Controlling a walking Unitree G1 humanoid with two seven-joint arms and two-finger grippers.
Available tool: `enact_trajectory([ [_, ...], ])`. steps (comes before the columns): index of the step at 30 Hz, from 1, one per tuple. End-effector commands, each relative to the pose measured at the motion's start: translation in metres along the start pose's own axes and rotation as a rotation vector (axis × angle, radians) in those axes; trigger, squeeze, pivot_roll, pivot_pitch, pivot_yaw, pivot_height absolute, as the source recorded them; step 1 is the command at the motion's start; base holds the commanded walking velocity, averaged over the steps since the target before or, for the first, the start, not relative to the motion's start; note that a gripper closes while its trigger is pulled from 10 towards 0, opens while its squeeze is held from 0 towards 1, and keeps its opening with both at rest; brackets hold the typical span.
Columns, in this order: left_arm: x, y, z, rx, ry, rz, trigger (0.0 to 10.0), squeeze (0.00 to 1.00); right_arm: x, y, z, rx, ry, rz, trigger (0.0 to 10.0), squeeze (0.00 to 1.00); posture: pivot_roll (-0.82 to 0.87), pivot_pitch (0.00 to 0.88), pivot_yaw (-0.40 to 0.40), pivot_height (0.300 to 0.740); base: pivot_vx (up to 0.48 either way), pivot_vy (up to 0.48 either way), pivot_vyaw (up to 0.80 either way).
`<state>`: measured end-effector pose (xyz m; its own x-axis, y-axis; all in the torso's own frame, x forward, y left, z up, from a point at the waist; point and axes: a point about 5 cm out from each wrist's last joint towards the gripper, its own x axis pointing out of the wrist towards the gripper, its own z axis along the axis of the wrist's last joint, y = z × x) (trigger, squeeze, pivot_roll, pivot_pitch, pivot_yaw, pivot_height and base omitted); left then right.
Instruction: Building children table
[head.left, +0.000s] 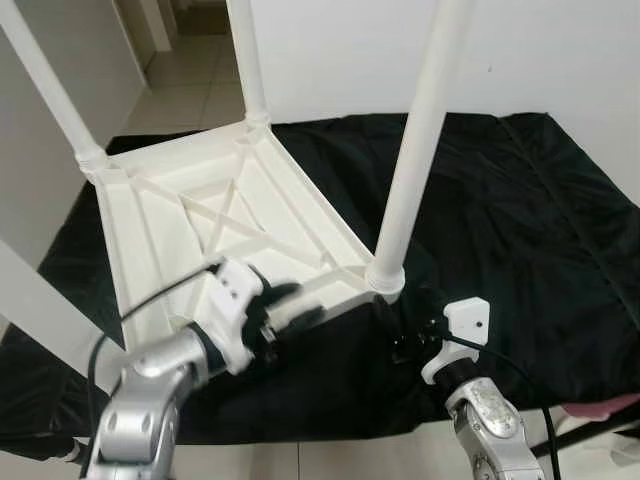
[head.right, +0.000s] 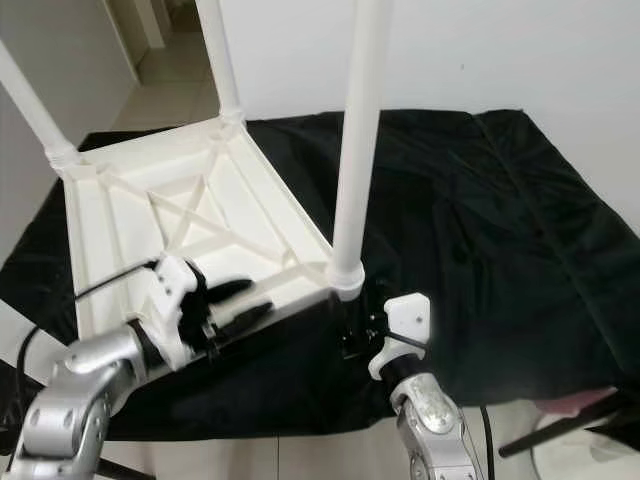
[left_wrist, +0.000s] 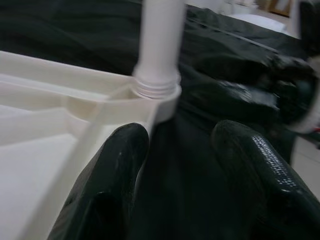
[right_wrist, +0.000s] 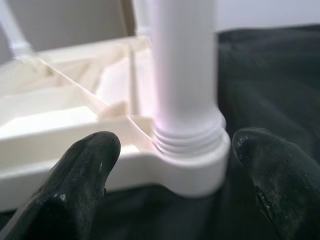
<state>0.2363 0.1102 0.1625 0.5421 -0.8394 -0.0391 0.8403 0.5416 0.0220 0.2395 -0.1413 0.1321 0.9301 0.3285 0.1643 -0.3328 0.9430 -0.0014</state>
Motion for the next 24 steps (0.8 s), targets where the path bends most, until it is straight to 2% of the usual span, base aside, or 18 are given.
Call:
enact_trajectory([
  [1, 0.000, -0.005, 0.001, 0.000, -0.005, -0.061, 10.0, 0.00, 0.001, 0.002, -0.002, 0.014, 0.012, 0.030, 10.0, 0.00, -0.05, 0.063, 0.068, 0.740, 0.000, 0.000, 0.00],
  [7, 0.008, -0.011, 0.005, 0.001, -0.039, -0.041, 10.0, 0.00, 0.003, 0.003, 0.004, 0.026, 0.004, 0.117, 10.0, 0.00, -0.06, 0.062, 0.063, 0.740, 0.000, 0.000, 0.00],
  [9, 0.016, -0.011, 0.009, 0.021, -0.077, 0.021, 10.0, 0.00, 0.006, 0.005, 0.006, 0.019, 0.012, 0.185, 10.0, 0.00, -0.06, 0.058, 0.057, 0.740, 0.000, 0.000, 0.00],
  [15, 0.018, -0.007, 0.013, 0.039, -0.097, 0.078, 10.0, 0.00, 0.007, 0.009, 0.006, 0.040, 0.022, 0.229, 10.0, 0.00, -0.06, 0.054, 0.048, 0.740, 0.000, 0.000, 0.00],
  [19, 0.013, -0.002, 0.019, 0.040, -0.110, 0.098, 10.0, 0.00, 0.010, 0.015, 0.004, 0.046, 0.030, 0.293, 10.0, 0.00, -0.06, 0.050, 0.049, 0.740, 0.000, 0.000, 0.00],
  [24, 0.014, 0.002, 0.022, 0.051, -0.118, 0.112, 10.0, 0.00, 0.015, 0.013, 0.003, 0.060, 0.041, 0.327, 10.0, 0.00, -0.06, 0.048, 0.046, 0.740, 0.000, 0.000, 0.00],
])
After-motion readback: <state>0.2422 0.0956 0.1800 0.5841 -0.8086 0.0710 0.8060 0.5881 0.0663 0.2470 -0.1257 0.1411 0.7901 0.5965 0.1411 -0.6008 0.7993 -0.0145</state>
